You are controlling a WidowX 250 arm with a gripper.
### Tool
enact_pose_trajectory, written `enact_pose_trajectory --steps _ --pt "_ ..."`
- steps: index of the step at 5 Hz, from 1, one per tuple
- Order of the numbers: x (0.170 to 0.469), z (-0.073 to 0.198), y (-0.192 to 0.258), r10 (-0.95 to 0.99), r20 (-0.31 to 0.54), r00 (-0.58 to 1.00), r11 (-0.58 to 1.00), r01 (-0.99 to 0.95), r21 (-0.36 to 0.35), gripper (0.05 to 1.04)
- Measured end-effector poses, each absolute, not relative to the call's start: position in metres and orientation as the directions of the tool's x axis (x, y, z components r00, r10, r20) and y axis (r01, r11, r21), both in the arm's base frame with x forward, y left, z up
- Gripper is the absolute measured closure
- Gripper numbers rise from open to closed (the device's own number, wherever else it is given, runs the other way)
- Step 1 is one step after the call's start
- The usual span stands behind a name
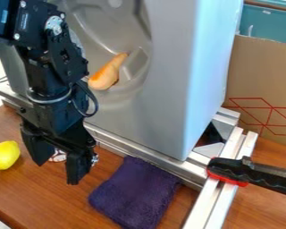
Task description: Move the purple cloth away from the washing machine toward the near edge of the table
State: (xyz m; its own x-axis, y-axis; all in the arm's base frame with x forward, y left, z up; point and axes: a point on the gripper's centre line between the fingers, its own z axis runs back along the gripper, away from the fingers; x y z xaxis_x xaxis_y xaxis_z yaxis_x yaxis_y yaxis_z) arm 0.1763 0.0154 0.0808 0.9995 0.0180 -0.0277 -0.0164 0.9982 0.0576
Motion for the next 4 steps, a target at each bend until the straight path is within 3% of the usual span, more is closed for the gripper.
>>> enact_pose_trajectory --steps 1,2,4 --pt "0.175 0.077 0.015 0.028 -0.035 0.999 0.998 -0.026 0.058 0.083" --pt "0.188 0.051 -0.011 0.074 0.032 0.997 0.996 -0.076 0.055 0.083" --pt "0.210 0.020 -0.039 0.043 0.065 0.997 0.996 -0.048 0.079 0.083"
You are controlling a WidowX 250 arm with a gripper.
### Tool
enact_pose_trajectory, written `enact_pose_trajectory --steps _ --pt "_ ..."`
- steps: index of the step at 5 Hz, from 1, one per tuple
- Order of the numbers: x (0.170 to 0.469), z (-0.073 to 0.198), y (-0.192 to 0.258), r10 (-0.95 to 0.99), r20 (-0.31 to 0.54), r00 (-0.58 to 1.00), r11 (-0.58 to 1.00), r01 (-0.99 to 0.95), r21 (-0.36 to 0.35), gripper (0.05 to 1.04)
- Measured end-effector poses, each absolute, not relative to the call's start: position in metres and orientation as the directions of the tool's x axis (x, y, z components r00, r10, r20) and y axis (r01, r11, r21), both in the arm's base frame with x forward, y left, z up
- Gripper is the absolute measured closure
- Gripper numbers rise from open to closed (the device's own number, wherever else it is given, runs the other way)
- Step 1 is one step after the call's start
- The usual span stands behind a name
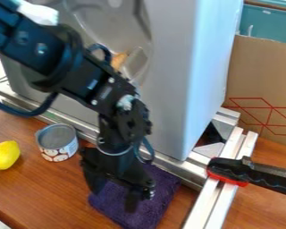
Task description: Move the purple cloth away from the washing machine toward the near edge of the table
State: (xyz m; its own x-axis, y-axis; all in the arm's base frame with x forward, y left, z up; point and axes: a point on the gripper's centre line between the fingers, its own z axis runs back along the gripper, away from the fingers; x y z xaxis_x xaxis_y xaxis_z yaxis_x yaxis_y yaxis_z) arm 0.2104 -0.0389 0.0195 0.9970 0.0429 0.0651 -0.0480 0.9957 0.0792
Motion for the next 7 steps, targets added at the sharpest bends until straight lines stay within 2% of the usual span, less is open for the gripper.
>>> enact_pose_trajectory --steps 2,3,4,7 --pt "0.243 0.004 -0.047 -0.064 0.090 0.994 0.995 0.056 0.082 0.083" --pt "0.243 -0.005 -0.046 -0.065 0.076 0.995 0.994 0.058 0.092 0.083" --pt "0.231 -0.017 -0.043 -0.066 0.024 0.998 0.993 0.063 0.101 0.083" --pt "0.211 -0.034 -0.039 0.013 0.023 1.000 0.996 -0.015 0.083 0.083"
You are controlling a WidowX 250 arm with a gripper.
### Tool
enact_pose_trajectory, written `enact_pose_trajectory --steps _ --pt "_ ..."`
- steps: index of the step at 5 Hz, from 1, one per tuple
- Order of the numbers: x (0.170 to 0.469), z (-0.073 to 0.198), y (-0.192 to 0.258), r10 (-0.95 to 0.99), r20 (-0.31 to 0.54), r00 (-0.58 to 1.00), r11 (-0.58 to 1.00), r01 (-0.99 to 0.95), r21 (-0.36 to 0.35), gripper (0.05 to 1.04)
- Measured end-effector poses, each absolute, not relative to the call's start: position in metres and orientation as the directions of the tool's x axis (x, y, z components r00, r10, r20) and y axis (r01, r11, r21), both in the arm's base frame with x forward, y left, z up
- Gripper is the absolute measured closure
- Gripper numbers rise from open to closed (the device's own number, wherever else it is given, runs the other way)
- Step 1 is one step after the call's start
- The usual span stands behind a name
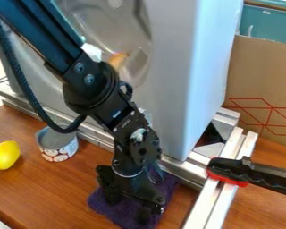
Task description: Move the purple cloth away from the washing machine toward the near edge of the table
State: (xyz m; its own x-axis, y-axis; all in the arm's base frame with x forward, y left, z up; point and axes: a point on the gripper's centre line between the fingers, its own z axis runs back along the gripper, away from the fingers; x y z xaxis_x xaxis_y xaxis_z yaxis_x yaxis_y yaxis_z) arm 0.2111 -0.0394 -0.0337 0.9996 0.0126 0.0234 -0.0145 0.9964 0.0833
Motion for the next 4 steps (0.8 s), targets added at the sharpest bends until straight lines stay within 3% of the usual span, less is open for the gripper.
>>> enact_pose_trajectory --steps 2,4 --pt "0.135 -0.028 -0.020 -0.017 -0.195 0.981 0.995 0.035 0.091 0.083" --pt "0.129 -0.024 -0.011 -0.048 -0.173 0.984 0.993 0.066 0.101 0.083"
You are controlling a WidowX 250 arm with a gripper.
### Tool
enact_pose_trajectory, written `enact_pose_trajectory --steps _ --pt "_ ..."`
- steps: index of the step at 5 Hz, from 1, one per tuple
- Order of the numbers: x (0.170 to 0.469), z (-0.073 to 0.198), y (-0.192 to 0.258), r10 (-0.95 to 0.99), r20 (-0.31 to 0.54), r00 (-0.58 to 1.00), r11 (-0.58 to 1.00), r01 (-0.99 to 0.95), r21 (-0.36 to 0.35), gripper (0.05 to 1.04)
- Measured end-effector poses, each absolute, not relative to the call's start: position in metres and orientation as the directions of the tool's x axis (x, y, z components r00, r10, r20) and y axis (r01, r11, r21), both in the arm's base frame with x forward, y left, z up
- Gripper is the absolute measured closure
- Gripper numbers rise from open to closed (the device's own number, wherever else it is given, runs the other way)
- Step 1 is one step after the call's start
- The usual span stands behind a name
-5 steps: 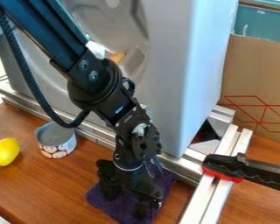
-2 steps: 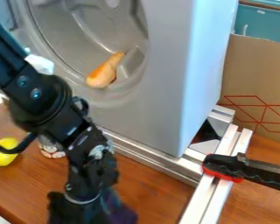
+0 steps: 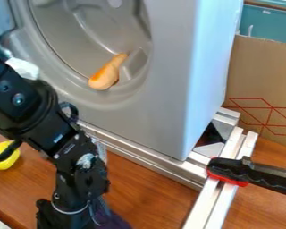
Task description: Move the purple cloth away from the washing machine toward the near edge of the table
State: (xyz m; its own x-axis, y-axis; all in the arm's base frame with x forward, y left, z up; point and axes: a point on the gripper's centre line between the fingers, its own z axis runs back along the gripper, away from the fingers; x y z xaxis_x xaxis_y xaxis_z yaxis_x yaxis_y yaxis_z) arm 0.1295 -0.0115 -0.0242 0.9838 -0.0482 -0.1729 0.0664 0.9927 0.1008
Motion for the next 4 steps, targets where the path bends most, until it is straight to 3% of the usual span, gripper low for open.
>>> enact_pose_trajectory --steps 2,3,4 --pt "0.140 0.044 -0.004 -0.075 0.131 0.989 0.997 0.071 0.028 0.083" --pt "0.130 0.055 0.009 -0.069 0.079 0.995 0.998 0.069 0.003 0.083" --pt "0.134 0.056 0.019 -0.073 0.017 0.997 0.997 0.072 0.029 0.083"
